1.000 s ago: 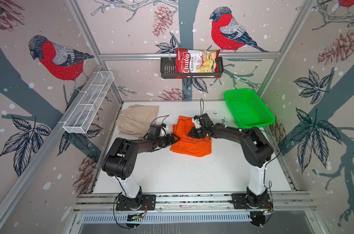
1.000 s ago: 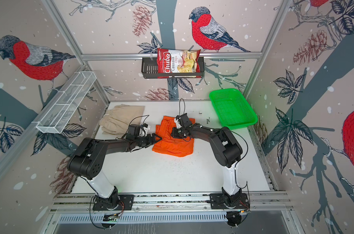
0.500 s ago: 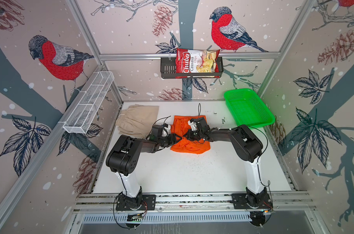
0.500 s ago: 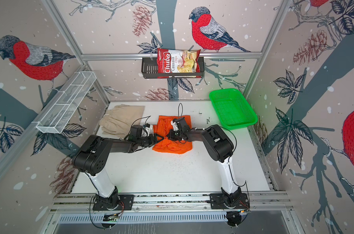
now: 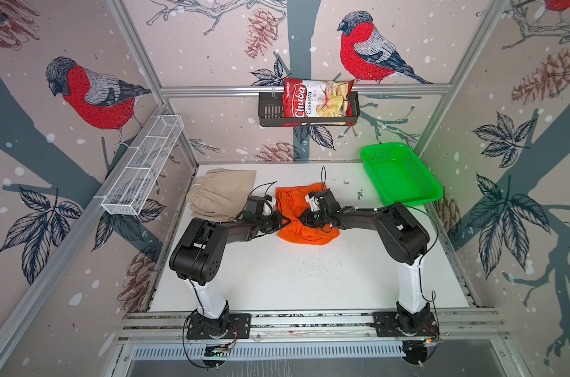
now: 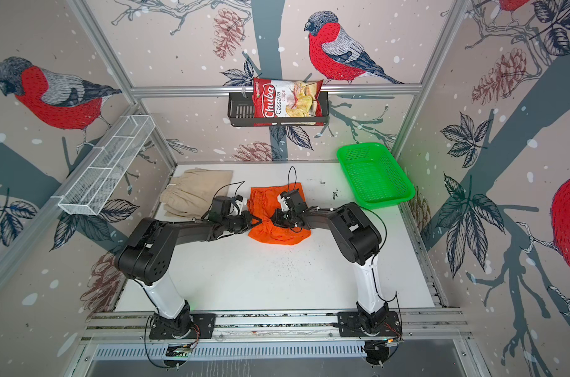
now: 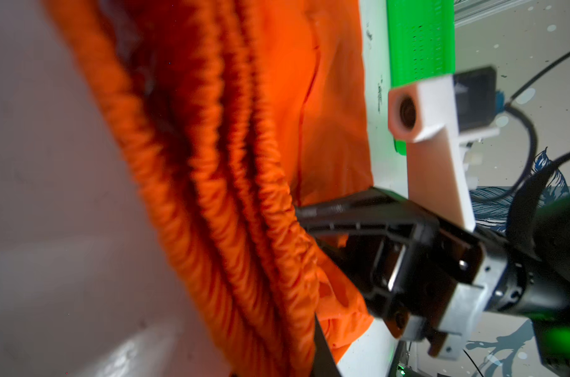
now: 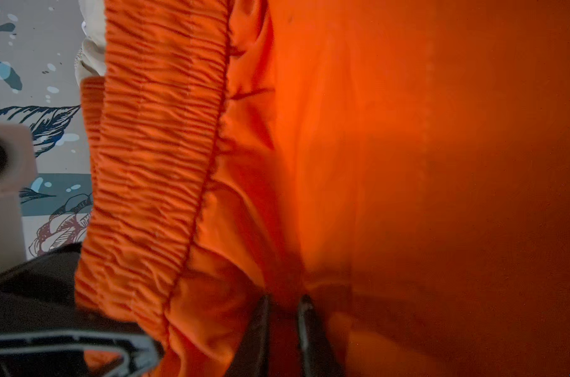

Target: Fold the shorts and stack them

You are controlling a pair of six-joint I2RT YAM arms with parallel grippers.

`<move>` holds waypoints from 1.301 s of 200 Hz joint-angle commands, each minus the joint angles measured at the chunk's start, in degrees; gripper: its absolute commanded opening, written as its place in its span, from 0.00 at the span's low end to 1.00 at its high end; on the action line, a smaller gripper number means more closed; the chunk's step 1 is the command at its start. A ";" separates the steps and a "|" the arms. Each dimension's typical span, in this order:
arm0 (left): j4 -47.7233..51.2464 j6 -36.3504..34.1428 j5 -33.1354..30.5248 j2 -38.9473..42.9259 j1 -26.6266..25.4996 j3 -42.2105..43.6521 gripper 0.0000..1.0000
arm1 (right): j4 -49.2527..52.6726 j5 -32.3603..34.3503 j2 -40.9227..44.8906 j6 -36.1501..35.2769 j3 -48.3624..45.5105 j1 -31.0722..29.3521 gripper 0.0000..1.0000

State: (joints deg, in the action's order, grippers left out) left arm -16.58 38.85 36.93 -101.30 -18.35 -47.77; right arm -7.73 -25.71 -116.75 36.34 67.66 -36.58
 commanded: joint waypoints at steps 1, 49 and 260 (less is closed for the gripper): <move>9.76 -8.35 -3.17 0.90 0.21 -4.33 0.00 | 2.63 1.27 4.63 -0.47 -1.93 1.76 0.32; 35.66 -27.70 -11.39 -0.69 1.59 -19.80 0.00 | 3.71 1.83 13.19 -2.18 -8.41 6.75 0.36; 75.01 -61.05 -32.70 -15.67 9.42 -65.01 0.00 | -0.46 -0.45 16.32 -1.97 -18.30 7.77 0.35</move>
State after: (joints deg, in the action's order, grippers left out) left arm 58.15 -20.01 8.45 -119.94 -9.63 -114.87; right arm -7.11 -25.08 -100.95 34.48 49.47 -28.64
